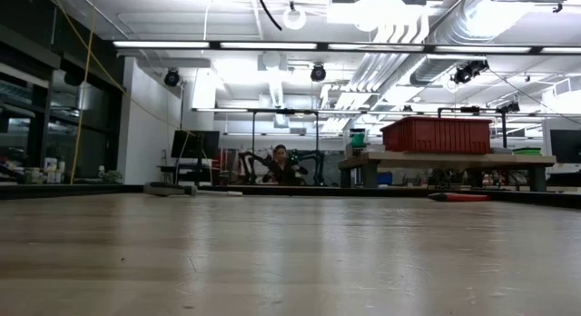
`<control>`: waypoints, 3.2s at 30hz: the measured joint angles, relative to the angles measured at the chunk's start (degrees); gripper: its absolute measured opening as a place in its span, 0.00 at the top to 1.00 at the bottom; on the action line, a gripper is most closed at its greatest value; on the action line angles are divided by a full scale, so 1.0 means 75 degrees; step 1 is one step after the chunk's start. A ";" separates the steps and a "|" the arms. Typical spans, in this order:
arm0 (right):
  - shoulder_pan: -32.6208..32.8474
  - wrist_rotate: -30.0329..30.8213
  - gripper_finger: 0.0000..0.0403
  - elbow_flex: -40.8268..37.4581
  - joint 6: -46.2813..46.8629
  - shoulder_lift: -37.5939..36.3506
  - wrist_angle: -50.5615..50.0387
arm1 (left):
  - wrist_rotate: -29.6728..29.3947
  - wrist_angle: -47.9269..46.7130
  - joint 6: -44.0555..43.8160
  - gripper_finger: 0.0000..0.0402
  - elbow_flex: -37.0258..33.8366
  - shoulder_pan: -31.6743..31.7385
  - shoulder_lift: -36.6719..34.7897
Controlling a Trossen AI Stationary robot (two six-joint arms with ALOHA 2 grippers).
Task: Coil cords
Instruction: Coil the black wire on the black spool
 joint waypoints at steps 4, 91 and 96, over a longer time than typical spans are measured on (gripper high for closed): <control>0.0010 -0.0172 0.99 0.0000 -0.0041 0.0000 -0.0049 | 0.0002 -0.0001 0.0088 1.00 0.0000 0.0018 0.0000; 0.0892 0.0812 1.00 0.0003 0.0157 -0.2151 -0.3427 | 0.3518 -0.3608 -0.0270 1.00 0.0003 -0.1268 0.1439; 0.0892 0.0777 1.00 0.0003 0.0136 -0.2148 -0.3330 | 0.3524 -0.1207 -0.1657 1.00 0.0003 -0.1343 0.1628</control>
